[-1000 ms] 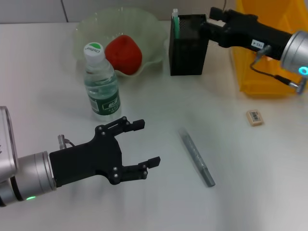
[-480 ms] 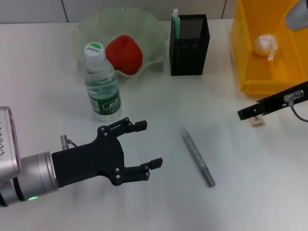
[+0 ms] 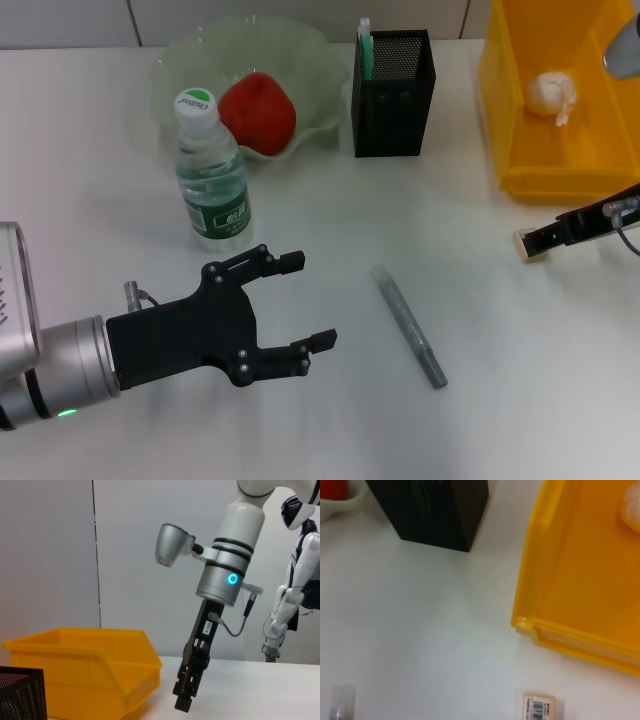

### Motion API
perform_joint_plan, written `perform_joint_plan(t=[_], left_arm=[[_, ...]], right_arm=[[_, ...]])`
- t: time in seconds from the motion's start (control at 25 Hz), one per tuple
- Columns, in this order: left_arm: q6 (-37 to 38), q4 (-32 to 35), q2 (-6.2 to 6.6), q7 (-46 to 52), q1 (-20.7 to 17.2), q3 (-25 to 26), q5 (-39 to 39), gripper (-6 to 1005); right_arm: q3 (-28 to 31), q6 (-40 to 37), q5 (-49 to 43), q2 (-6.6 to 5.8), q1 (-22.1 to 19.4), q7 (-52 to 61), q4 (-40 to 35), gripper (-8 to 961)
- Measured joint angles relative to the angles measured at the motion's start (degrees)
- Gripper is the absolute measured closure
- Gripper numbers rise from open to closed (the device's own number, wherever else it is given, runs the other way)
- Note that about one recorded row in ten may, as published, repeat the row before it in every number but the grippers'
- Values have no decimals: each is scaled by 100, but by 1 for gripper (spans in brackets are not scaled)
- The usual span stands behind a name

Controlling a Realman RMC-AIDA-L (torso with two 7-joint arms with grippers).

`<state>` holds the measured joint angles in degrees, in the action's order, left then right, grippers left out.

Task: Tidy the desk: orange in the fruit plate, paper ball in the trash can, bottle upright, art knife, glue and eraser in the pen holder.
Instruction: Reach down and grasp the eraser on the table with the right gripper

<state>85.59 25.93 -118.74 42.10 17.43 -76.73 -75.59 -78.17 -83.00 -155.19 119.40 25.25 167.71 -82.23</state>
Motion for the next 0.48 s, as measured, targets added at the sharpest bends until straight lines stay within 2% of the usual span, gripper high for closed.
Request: perform_joint_plan(t=[0.4,0.48], left_arm=[[12,0,0,-1,2,0,0,137],[12,0,0,0,3,0,0,137]], right_arm=[[-41,464,-34,14,360,-1,833,134],[-54,509,-34,14,448,-1,1008,186]])
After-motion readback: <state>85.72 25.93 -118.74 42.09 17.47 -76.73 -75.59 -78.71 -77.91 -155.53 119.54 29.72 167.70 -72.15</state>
